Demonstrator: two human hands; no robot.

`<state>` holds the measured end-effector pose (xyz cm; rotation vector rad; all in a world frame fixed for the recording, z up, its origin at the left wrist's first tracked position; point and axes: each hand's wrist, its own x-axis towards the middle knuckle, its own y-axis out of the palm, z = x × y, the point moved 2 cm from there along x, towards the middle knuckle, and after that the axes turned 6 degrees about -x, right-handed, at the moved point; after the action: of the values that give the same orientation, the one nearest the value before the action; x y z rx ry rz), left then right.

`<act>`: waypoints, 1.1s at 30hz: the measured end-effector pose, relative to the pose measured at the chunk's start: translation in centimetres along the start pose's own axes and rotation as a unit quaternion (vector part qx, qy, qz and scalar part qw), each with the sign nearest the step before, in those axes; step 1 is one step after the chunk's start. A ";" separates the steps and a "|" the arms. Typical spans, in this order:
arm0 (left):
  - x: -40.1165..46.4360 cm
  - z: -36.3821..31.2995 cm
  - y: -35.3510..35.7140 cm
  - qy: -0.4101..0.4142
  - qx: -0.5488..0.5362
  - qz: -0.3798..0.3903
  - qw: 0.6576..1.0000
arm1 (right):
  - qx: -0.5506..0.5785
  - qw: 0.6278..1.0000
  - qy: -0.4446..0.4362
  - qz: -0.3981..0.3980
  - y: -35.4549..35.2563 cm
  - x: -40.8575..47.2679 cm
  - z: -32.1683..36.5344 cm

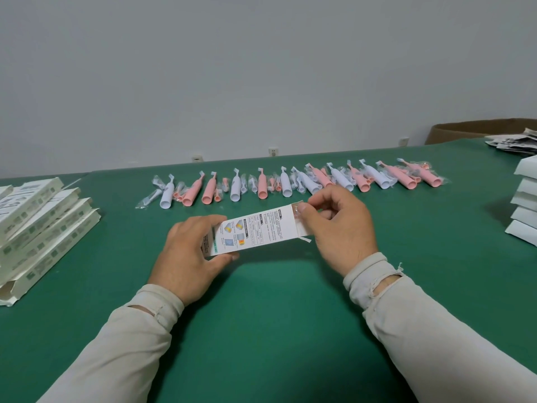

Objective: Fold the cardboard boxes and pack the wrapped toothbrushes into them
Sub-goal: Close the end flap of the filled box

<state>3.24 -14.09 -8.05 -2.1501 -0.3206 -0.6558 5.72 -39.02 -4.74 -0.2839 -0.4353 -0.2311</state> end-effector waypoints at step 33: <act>0.0 0.0 -0.2 -0.015 -0.046 -0.007 0.999 | -0.010 0.992 -0.056 0.115 0.1 0.1 -0.5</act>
<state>3.14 -14.02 -7.92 -2.2497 -0.3261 -0.6582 6.03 -39.13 -5.18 -0.3654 -0.5066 0.0051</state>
